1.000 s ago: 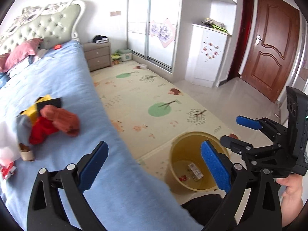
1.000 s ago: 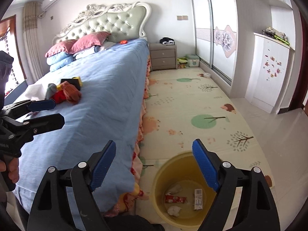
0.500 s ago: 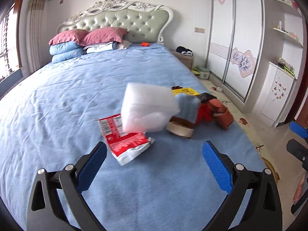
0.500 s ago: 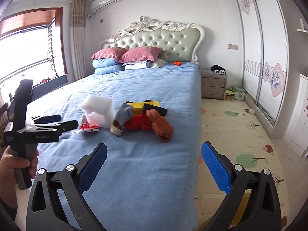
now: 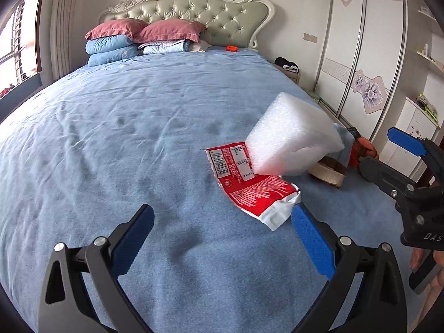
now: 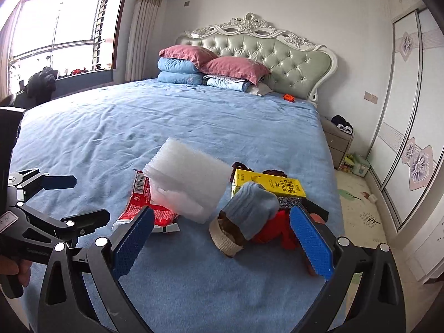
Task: Collect trash
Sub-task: 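Move both tools back to the foam block and red wrapper on the bed, then grasp the white foam block with the right tool while the left tool grasps the red wrapper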
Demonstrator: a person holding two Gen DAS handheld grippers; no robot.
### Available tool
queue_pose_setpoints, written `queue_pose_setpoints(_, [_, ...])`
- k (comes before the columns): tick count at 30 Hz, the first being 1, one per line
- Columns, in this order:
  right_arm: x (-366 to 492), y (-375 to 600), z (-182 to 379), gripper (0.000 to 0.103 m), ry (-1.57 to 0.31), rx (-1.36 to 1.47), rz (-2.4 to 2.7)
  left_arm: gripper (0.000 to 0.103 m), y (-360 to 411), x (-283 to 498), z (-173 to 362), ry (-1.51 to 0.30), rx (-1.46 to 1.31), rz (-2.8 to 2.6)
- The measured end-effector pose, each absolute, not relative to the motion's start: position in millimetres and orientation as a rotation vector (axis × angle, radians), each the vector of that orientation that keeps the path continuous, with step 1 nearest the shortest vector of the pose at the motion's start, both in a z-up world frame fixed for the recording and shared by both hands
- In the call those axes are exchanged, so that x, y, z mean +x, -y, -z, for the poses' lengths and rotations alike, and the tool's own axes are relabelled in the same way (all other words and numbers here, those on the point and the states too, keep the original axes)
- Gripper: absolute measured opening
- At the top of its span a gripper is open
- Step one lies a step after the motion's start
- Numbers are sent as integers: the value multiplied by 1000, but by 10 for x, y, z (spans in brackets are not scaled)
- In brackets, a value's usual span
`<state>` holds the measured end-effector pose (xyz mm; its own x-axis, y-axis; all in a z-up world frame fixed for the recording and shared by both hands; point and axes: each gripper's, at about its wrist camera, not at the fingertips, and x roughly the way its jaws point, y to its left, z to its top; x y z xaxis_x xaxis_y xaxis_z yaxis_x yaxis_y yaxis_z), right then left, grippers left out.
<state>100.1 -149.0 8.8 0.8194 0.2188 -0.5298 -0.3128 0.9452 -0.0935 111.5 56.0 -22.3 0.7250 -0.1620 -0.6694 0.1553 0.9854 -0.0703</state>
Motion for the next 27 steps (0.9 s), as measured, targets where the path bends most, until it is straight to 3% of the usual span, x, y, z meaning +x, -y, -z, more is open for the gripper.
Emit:
queue_pose_setpoints(10, [1513,1083,144,91,-547,-387,-145,99,-650,1332,329,-777,-6,214])
queue_pose_setpoints(12, [1573,1016,137,86,-525,-432,-130,99,-651,1371,346,-783,-10,223])
queue_pose_setpoints(17, [1792,880,210,47,-566,-515,-138,99,-677,1489,404,-815,-32,230])
queue_pose_setpoints(19, [1847,872,252,45,-585,-514,-138,99,-699,1539,429,-830,-50,232])
queue_pose_setpoints(23, [1942,954,196,29,-599,-473,-161,99,-718,1611,475,-857,-76,237])
queue_pose_setpoints(27, [2012,1108,149,29,-645,-413,-220,99,-693,1690,509,-882,-84,239])
